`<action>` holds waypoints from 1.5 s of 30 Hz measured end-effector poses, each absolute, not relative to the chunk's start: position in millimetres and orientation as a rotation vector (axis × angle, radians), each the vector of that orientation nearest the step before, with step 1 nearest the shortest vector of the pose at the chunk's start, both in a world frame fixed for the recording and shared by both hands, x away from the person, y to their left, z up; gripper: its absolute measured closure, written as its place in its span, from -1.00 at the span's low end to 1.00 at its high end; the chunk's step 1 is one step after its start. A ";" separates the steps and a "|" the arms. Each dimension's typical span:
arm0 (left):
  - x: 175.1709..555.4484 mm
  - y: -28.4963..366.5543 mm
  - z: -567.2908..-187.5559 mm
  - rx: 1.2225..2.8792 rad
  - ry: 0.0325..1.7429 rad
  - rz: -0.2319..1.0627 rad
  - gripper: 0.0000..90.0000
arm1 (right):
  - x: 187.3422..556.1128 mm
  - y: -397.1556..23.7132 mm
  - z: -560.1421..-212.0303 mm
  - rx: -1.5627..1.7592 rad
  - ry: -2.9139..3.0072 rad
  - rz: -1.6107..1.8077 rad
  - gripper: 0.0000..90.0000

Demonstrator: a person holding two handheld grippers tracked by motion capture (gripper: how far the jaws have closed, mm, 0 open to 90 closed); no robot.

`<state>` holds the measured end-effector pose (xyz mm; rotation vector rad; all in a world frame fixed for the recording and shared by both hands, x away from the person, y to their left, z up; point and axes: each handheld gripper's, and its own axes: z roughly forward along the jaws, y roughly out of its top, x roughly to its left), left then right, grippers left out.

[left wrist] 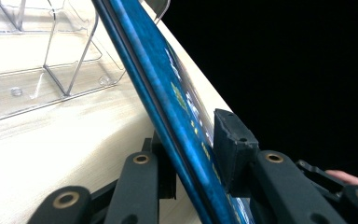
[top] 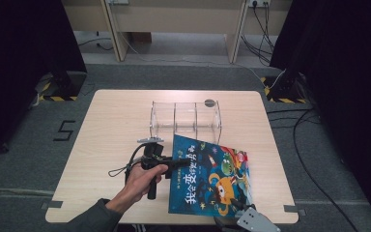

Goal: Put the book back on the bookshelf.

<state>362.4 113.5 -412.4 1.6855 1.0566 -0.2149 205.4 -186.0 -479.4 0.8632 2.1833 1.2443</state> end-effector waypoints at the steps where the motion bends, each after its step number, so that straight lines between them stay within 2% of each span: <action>1: 362.1 113.5 -413.1 1.680 1.061 -0.215 0.57 | 204.4 -183.8 -479.3 0.843 2.176 1.216 -0.47; 12: 360.3 112.6 -416.4 1.652 1.099 -0.224 0.56 | 200.1 -160.1 -483.7 0.716 2.193 1.119 -0.43; 15: 356.9 112.1 -415.6 1.645 1.097 -0.210 0.56 | 201.7 -156.1 -486.7 0.699 2.187 1.056 -0.54; 31: 354.9 108.8 -417.7 1.640 1.121 -0.217 0.46 | 213.5 -137.4 -493.6 0.726 2.084 0.866 -0.59; 33: 354.7 107.6 -416.8 1.648 1.117 -0.214 0.45 | 214.7 -136.0 -492.7 0.719 2.059 0.863 -0.47; 35: 354.9 106.8 -416.4 1.653 1.118 -0.223 0.36 | 215.1 -139.0 -488.5 0.705 2.029 0.870 -0.18; 36: 355.2 106.6 -416.7 1.649 1.117 -0.223 0.34 | 215.3 -141.7 -486.4 0.723 2.028 0.899 -0.10; 41: 358.2 105.2 -417.5 1.639 1.117 -0.231 0.34 | 209.9 -142.5 -483.5 0.688 2.018 0.906 0.11; 45: 357.1 103.9 -414.0 1.627 1.095 -0.251 0.29 | 206.1 -143.3 -481.4 0.683 1.993 0.899 0.17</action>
